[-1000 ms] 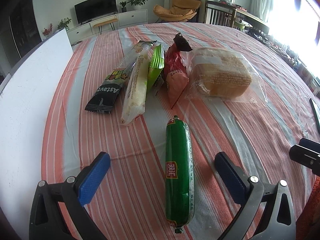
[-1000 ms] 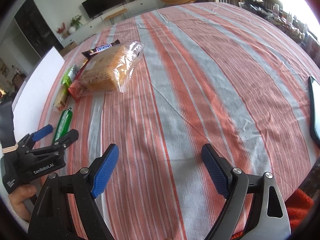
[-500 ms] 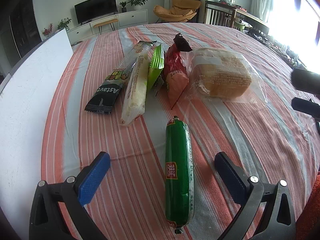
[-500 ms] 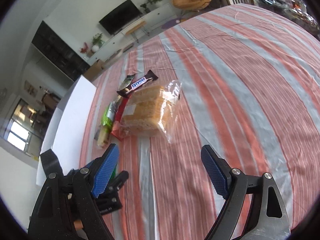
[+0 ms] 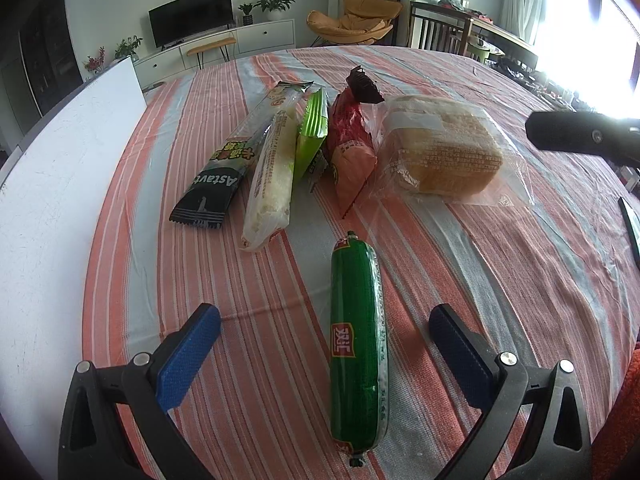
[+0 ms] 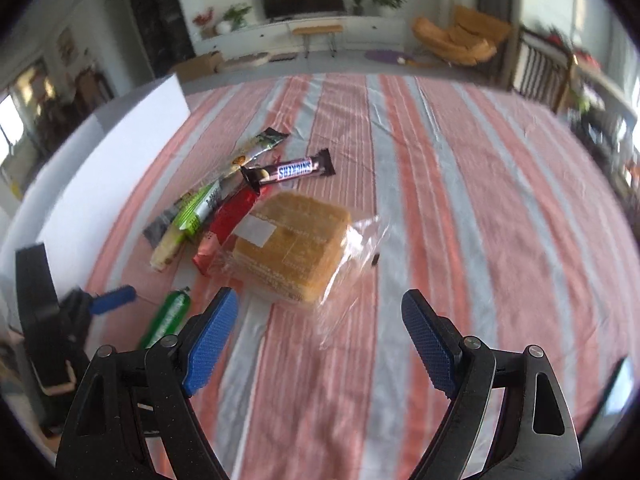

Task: Organize snacks
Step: 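Reach the right gripper to the bagged bread loaf and close on it, then close the left gripper on the green sausage while the right lifts the bread bag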

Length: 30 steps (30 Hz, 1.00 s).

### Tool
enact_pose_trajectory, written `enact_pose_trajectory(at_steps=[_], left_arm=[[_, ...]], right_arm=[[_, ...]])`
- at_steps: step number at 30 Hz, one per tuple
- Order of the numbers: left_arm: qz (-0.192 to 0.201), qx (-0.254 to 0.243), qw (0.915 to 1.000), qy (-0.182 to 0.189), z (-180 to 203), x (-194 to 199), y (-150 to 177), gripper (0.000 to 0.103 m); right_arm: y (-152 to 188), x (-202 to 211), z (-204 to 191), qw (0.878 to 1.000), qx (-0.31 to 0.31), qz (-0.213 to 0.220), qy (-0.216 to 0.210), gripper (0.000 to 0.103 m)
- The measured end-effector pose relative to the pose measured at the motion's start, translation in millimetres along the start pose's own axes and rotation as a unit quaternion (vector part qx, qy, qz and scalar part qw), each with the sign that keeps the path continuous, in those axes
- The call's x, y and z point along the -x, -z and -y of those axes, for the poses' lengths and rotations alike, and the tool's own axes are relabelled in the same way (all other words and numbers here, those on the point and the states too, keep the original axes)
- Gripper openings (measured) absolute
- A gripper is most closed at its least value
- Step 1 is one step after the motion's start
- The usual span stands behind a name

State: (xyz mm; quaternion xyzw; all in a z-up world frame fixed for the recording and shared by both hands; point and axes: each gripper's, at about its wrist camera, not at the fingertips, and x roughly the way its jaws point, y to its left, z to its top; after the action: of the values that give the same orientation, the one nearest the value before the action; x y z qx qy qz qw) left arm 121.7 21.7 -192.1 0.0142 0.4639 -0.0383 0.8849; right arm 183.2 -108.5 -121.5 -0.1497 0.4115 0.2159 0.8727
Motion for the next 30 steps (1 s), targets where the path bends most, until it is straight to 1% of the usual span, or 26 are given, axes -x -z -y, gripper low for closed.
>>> enact_pose_trajectory(at_steps=[2,4,6,9,11,13,15,17,19,20,21,23,26,28,30], left_arm=[[0.0,0.0,1.0,0.0,-0.3,-0.1,0.2,0.103],[0.0,0.0,1.0,0.0,-0.2,0.0,0.1,0.103],[0.0,0.0,1.0,0.0,-0.2,-0.1,0.1,0.103],[0.0,0.0,1.0,0.0,-0.2,-0.1,0.2,0.103],[0.0,0.0,1.0,0.0,-0.2,-0.2,0.2,0.103],[0.0,0.0,1.0,0.0,-0.2,-0.2,0.2,0.103],[0.0,0.0,1.0,0.0,-0.2,-0.3,0.3,0.103],[0.0,0.0,1.0,0.0,-0.2,-0.2,0.3,0.103],[0.0,0.0,1.0,0.0,-0.2,-0.3,0.3,0.103],[0.0,0.0,1.0,0.0,-0.3,-0.4,0.4,0.103],[0.0,0.0,1.0,0.0,-0.2,-0.3,0.3,0.103],[0.0,0.0,1.0,0.0,-0.3,-0.5,0.4,0.103],[0.0,0.0,1.0,0.0,0.6,0.8,0.6,0.103],[0.0,0.0,1.0,0.0,0.6,0.8,0.6,0.103],[0.0,0.0,1.0,0.0,0.7,0.7,0.6,0.103]], right_arm=[[-12.9,-0.8,-15.5,0.997,0.081,0.011,0.006,0.086],[-25.7,-12.1,-27.0,0.99,0.138,0.005,-0.007,0.086],[-38.0,-32.7,-33.3,0.985,0.173,-0.018,-0.021,0.086],[-48.9,-73.5,-34.8,0.979,0.193,-0.067,-0.027,0.086],[-55.6,-90.0,-31.3,0.98,0.167,-0.081,-0.075,0.086],[-59.8,-102.2,-24.3,0.983,0.128,-0.087,-0.099,0.086],[-59.3,-113.6,-20.4,0.984,0.09,-0.101,-0.12,0.086],[-52.5,-123.2,-22.4,0.984,0.071,-0.121,-0.113,0.086],[-41.4,-124.7,-27.3,0.984,0.067,-0.13,-0.102,0.084],[-36.2,-122.3,-28.6,0.985,0.064,-0.127,-0.094,0.08],[-31.8,-116.6,-28.4,0.988,0.056,-0.119,-0.085,0.077],[-23.5,-104.7,-20.1,0.99,0.009,-0.11,-0.083,0.061],[-4.3,-79.4,-0.7,0.99,-0.077,-0.081,-0.085,0.056],[14.5,-61.6,11.2,0.987,-0.126,-0.062,-0.082,0.054],[34.1,-46.2,18.9,0.983,-0.162,-0.042,-0.077,0.054]])
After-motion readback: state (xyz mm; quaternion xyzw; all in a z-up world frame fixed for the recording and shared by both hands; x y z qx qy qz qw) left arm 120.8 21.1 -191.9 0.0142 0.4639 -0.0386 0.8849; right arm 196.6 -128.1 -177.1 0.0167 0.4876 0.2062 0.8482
